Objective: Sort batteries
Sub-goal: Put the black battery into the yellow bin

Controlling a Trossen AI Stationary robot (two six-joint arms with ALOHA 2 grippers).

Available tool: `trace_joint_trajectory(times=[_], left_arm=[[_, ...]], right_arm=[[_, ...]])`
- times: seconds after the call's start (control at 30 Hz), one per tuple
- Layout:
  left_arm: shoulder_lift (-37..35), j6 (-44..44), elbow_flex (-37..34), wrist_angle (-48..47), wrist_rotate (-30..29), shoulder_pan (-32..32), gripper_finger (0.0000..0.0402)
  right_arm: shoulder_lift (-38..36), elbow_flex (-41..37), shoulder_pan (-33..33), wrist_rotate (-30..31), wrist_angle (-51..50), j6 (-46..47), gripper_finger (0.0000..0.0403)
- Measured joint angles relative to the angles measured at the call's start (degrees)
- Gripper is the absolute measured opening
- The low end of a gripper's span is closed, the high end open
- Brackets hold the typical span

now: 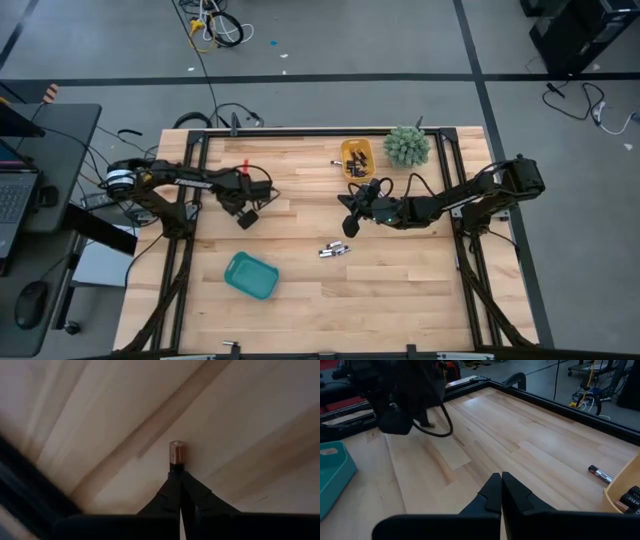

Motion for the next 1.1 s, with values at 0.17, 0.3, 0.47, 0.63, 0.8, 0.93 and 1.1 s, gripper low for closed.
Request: trace_joint_trajectory(times=[0.17,0.3,0.47,0.63,0.8,0.93,1.1], left_arm=[[0.0,1.8,1.7,-0.1,1.1,0.0,0.0001],[-0.1,2.4,1.8,-0.5,1.2,0.0,0.0001],[-0.1,2.8,1.8,-0.2,1.2,0.0,0.0001],[-0.1,3.3,1.8,0.5,1.2,-0.1,0.0001],[-0.1,3.3,1.8,2.6,0.6,-0.1,0.0000],[-0.1,4.4,1.8,5.0,0.5,-0.1,0.0000],[-0.1,4.7,1.8,7.5,0.4,-0.1,0.0000]], right_arm=[[0.0,0.0,0.0,0.0,0.3,-0.4,0.0000],[0.0,0.0,0.0,0.0,0.4,-0.5,0.0000],[0.0,0.0,0.0,0.0,0.4,-0.5,0.0000],[0.0,0.0,0.0,0.0,0.4,-0.5,0.0000],[0.0,0.0,0.0,0.0,0.4,-0.4,0.0000],[0.0,0.0,0.0,0.0,0.4,-0.3,0.0000],[0.0,0.0,0.0,0.0,0.4,-0.3,0.0000]])
